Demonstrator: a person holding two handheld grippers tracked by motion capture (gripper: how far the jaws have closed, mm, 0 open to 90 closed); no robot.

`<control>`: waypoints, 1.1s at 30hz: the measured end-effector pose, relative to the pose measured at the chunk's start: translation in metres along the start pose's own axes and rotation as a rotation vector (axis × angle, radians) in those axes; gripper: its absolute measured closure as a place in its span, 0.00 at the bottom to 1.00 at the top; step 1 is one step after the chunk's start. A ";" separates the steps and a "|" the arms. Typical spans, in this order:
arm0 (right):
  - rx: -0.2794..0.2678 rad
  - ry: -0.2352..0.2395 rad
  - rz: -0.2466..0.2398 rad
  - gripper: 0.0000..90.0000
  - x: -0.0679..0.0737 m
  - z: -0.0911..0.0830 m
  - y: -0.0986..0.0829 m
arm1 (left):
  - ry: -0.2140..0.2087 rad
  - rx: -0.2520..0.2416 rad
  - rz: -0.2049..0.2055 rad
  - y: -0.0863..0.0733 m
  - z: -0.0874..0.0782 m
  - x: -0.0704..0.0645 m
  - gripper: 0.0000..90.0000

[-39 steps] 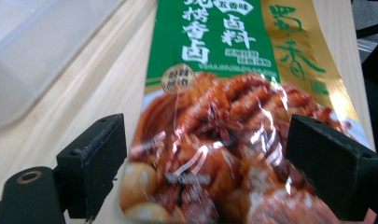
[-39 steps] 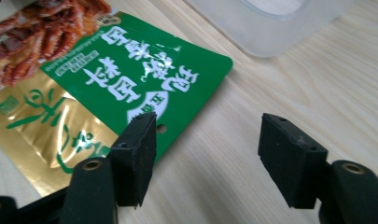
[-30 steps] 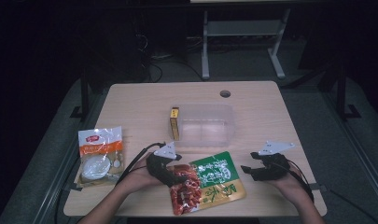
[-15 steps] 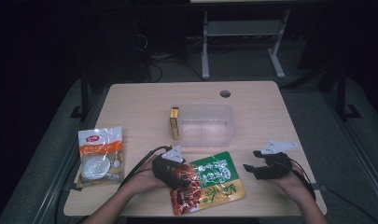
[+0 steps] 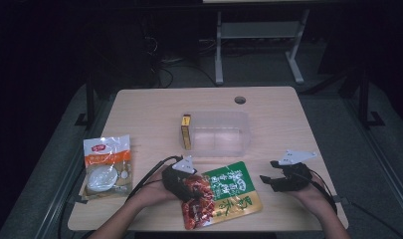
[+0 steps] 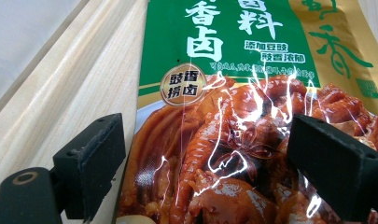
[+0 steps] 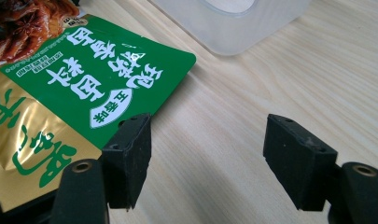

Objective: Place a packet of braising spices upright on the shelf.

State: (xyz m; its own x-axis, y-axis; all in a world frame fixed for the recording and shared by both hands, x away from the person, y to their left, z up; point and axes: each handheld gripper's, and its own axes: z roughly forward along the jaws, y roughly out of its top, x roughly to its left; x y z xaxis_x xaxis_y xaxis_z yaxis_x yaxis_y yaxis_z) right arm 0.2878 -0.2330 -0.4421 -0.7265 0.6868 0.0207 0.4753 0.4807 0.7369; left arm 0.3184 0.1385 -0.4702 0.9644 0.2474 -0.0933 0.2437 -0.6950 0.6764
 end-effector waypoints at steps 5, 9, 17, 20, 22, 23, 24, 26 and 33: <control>0.002 0.002 -0.004 0.36 0.000 0.001 0.001 | 0.009 0.017 0.019 0.002 0.000 -0.005 0.16; 0.005 0.006 -0.008 0.36 0.001 0.002 0.000 | 0.016 0.038 0.038 0.004 0.000 -0.009 0.23; 0.003 0.009 -0.007 0.36 0.002 0.002 0.001 | 0.010 0.035 0.071 0.007 -0.002 -0.012 0.57; 0.004 0.010 -0.010 0.36 0.002 0.002 0.001 | 0.004 0.039 0.067 0.009 -0.002 -0.013 0.69; -0.001 0.013 -0.010 0.36 0.002 0.001 0.002 | -0.009 0.043 0.057 0.011 -0.001 -0.012 0.86; 0.000 0.015 -0.008 0.36 0.002 0.001 0.002 | -0.013 0.042 0.055 0.011 -0.001 -0.012 0.88; 0.004 0.021 -0.004 0.36 0.002 0.001 0.003 | -0.013 0.037 0.053 0.011 -0.001 -0.011 0.91; 0.004 0.028 -0.017 0.36 0.002 0.000 0.003 | -0.027 0.031 0.035 0.010 -0.001 -0.010 0.94; -0.035 0.079 0.000 0.33 0.007 -0.004 0.008 | -0.061 -0.001 -0.011 0.010 -0.007 -0.006 0.99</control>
State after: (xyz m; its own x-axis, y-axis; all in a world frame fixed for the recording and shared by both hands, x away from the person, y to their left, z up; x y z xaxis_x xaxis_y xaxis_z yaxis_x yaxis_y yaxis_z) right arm 0.2844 -0.2269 -0.4334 -0.7640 0.6411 0.0725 0.4584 0.4604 0.7602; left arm 0.3141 0.1347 -0.4583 0.9662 0.2133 -0.1449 0.2541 -0.6916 0.6762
